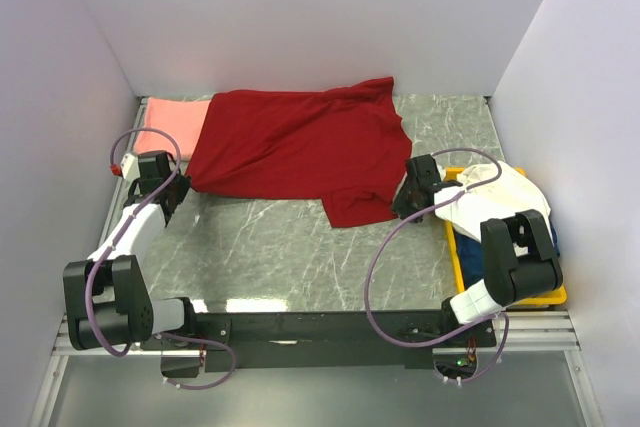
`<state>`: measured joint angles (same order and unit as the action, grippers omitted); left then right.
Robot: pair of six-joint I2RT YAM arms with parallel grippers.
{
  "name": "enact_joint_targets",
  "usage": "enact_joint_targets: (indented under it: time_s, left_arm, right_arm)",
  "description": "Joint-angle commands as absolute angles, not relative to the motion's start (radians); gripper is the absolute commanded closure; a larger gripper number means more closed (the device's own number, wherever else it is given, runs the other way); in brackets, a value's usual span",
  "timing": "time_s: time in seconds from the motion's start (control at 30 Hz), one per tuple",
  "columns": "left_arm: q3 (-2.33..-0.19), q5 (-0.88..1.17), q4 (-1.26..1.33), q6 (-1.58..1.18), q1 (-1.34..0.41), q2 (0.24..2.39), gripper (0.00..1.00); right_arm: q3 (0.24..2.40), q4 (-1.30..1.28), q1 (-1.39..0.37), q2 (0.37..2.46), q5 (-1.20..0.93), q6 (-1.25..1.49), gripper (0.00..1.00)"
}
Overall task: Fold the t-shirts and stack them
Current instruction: Flatten the tshirt out, then fold the tshirt
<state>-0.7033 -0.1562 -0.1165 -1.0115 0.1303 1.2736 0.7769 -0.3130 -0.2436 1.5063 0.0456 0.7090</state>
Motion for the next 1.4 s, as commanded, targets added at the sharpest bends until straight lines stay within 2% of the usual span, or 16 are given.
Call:
enact_joint_targets:
  time_s: [0.0, 0.33, 0.37, 0.47, 0.5, 0.63, 0.97, 1.37]
  left_arm:
    - [-0.701, -0.187, -0.104, -0.996, 0.133, 1.246, 0.94]
    - [-0.706, -0.192, -0.115, -0.989, 0.133, 1.249, 0.95]
    - [-0.706, -0.193, -0.115, -0.989, 0.133, 1.249, 0.95]
    - [-0.703, -0.195, -0.121, -0.991, 0.135, 1.239, 0.98]
    - [-0.704, -0.196, -0.126, -0.989, 0.135, 1.235, 0.99]
    - [-0.706, -0.212, -0.150, -0.983, 0.135, 1.217, 0.99]
    - [-0.646, -0.232, -0.207, -0.968, 0.135, 1.112, 0.99]
    - [-0.545, -0.287, -0.365, -0.994, 0.133, 0.858, 0.97]
  right_arm:
    - [0.788, -0.279, -0.245, 1.526, 0.086, 0.713, 0.60]
    - [0.790, -0.255, -0.245, 1.555, 0.067, 0.710, 0.65]
    - [0.788, -0.255, -0.247, 1.549, 0.064, 0.710, 0.76]
    - [0.779, -0.244, -0.245, 1.531, 0.032, 0.713, 0.97]
    - [0.778, -0.247, -0.247, 1.522, 0.023, 0.713, 1.00]
    - [0.759, -0.290, -0.245, 1.412, 0.020, 0.704, 1.00]
    - [0.670, -0.507, -0.247, 0.883, 0.008, 0.716, 1.00]
    - [0.741, -0.816, -0.245, 0.506, -0.074, 0.752, 1.00]
